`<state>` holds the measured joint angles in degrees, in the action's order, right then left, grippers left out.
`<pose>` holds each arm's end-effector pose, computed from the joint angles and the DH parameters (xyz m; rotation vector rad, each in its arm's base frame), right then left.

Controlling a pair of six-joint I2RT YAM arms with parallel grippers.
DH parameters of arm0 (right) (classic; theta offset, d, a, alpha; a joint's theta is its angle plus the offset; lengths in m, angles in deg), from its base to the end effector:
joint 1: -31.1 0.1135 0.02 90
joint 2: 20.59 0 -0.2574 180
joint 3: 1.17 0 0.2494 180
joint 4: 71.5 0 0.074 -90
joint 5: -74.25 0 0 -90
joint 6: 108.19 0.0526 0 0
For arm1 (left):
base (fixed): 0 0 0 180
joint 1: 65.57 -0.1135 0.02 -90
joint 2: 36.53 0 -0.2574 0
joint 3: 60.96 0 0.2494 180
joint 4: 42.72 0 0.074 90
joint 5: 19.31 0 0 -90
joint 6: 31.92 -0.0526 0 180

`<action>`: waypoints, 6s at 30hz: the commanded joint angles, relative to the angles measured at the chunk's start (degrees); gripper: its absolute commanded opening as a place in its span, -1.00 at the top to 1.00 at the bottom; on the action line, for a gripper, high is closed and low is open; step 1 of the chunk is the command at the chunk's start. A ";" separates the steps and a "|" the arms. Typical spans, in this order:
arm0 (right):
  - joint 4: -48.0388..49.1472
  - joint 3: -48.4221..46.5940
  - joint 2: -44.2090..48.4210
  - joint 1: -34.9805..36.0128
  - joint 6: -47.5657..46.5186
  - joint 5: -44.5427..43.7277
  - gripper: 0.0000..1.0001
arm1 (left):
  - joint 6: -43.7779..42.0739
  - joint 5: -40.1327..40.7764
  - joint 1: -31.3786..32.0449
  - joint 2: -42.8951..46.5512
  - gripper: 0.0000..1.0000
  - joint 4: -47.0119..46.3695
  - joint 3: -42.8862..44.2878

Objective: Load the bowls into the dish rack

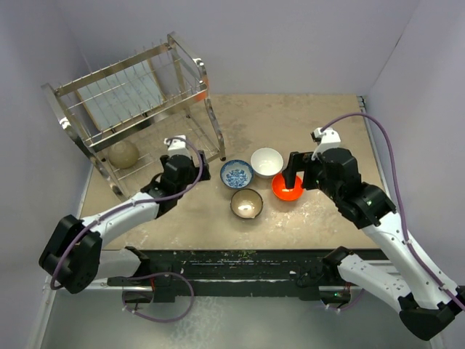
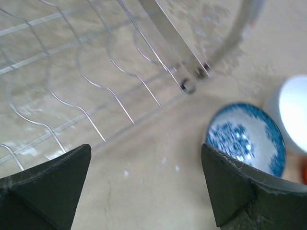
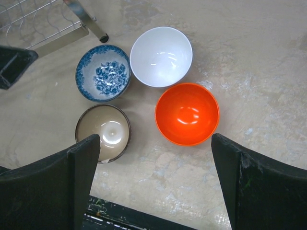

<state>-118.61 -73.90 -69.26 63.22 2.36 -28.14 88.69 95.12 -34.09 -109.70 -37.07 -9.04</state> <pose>0.1696 0.0931 0.3594 -0.0581 1.9827 0.3879 0.2558 -0.1311 0.2143 -0.2491 1.9893 -0.2607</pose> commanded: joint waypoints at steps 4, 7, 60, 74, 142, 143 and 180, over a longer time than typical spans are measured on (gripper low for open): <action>-1.38 -1.65 1.96 -0.35 1.66 -1.78 -0.98 | -2.02 -2.64 12.98 5.32 -0.98 -1.93 -3.71; -2.57 -2.44 1.83 -0.30 2.63 -2.96 -0.98 | -5.08 -1.46 18.83 4.61 -0.98 -2.54 -2.71; -4.74 -10.27 -0.22 -0.64 4.58 -6.16 -0.98 | -20.11 -11.31 18.57 -33.38 -0.37 -7.94 22.60; -4.70 -9.66 0.18 -0.65 4.45 -5.98 -0.98 | -19.15 -9.61 18.35 -35.34 -0.08 -8.08 20.94; -3.62 -10.09 1.35 -0.74 4.73 -2.83 -0.95 | 22.37 -34.44 -4.92 9.53 1.00 -50.85 -16.14; -3.69 -10.10 1.30 -0.74 4.75 -2.82 -0.95 | 23.54 -35.31 -5.63 8.61 1.00 -53.02 -16.30; -5.96 -13.50 -0.21 -0.74 2.88 -5.23 -0.96 | 47.17 -45.85 -22.90 -26.17 1.00 -78.91 0.56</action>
<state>-125.54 -84.65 -68.91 62.78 6.65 -31.63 133.54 49.87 -55.16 -132.80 -108.91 -12.80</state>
